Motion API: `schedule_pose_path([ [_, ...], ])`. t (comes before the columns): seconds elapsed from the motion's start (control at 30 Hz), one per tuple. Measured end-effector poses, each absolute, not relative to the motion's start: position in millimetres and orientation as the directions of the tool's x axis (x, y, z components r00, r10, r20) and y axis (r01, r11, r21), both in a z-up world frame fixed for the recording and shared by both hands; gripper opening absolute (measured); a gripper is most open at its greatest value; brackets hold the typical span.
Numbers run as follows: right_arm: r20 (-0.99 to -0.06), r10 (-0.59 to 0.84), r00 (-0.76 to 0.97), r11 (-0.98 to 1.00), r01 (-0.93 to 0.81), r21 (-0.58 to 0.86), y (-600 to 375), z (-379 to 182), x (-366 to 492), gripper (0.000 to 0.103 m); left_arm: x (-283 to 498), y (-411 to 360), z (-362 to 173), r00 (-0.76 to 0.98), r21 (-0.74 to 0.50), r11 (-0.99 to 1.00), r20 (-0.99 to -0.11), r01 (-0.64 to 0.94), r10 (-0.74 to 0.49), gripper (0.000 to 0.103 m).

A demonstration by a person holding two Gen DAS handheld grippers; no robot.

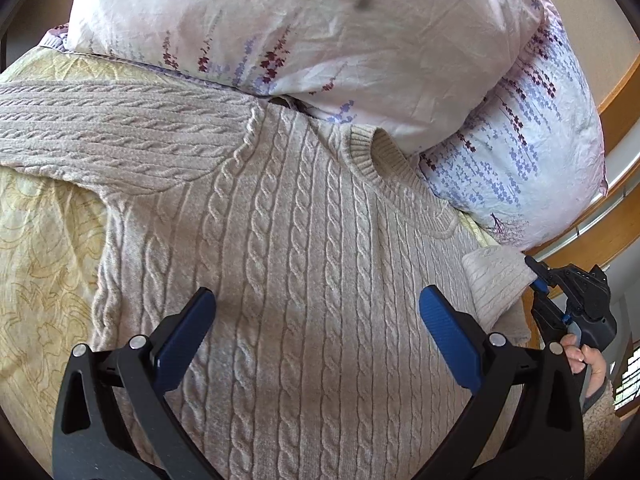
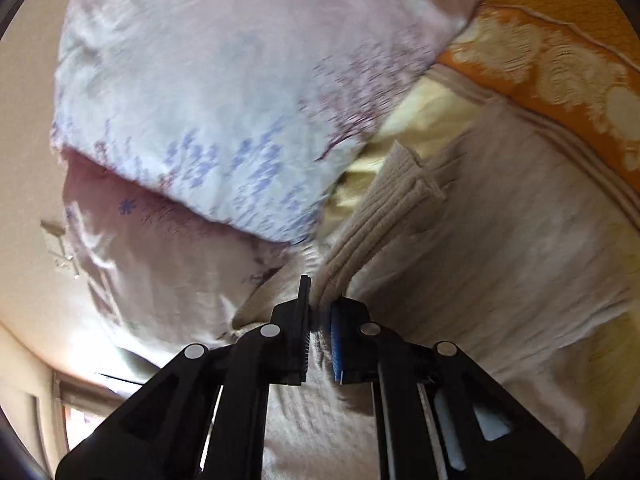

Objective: Fold small clothes
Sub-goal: 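Carry the sleeve across the sweater body with the right gripper and release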

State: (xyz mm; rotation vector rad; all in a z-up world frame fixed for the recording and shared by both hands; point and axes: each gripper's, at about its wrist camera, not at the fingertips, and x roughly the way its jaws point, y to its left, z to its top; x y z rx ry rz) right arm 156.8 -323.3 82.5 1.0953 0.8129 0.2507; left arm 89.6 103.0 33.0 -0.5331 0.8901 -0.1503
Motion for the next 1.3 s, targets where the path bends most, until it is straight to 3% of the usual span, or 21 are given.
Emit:
schedule_pose_path([
  [0.1, -0.458, 0.661, 0.594, 0.475, 0.141, 0.869, -273.5, 79.7, 175.5, 0.009, 89.3, 122.1, 36.3, 0.658, -0.509, 0.848, -0.690, -0.146, -0.302, 0.101],
  [0.33, -0.612, 0.694, 0.380, 0.594, 0.179, 0.785, -193.6, 38.5, 195.3, 0.009, 74.9, 195.4, 39.9, 0.726, -0.586, 0.747, -0.655, -0.314, -0.209, 0.101],
  [0.6, -0.532, 0.762, 0.368, 0.529, 0.120, 0.840, -150.2, 52.5, 214.7, 0.009, 60.3, 265.8, 37.9, 0.767, -0.616, 0.664, -0.634, -0.425, -0.097, 0.097],
  [0.77, -0.634, 0.721, 0.279, 0.656, 0.020, 0.754, -98.4, 48.6, 214.2, 0.009, 59.7, 290.3, 33.8, 0.771, -0.634, 0.624, -0.632, -0.456, -0.078, 0.096],
  [1.03, -0.658, 0.697, 0.286, 0.693, -0.035, 0.720, -85.1, 56.7, 198.0, 0.010, 64.0, 311.8, 24.1, 0.774, -0.676, 0.558, -0.626, -0.481, -0.091, 0.094],
  [1.13, -0.700, 0.670, 0.248, 0.734, -0.074, 0.676, -80.7, 55.4, 196.1, 0.018, 65.1, 318.9, 17.2, 0.774, -0.698, 0.523, -0.624, -0.489, -0.109, 0.091],
  [1.27, -0.708, 0.681, 0.189, 0.732, -0.210, 0.648, -50.2, 67.6, 184.0, 0.069, 64.1, 330.5, 8.7, 0.784, -0.737, 0.462, -0.606, -0.493, -0.131, 0.089],
  [1.3, -0.706, 0.686, 0.174, 0.726, -0.233, 0.647, -45.3, 71.5, 181.3, 0.074, 64.4, 333.5, 7.9, 0.787, -0.744, 0.450, -0.602, -0.494, -0.133, 0.088],
])
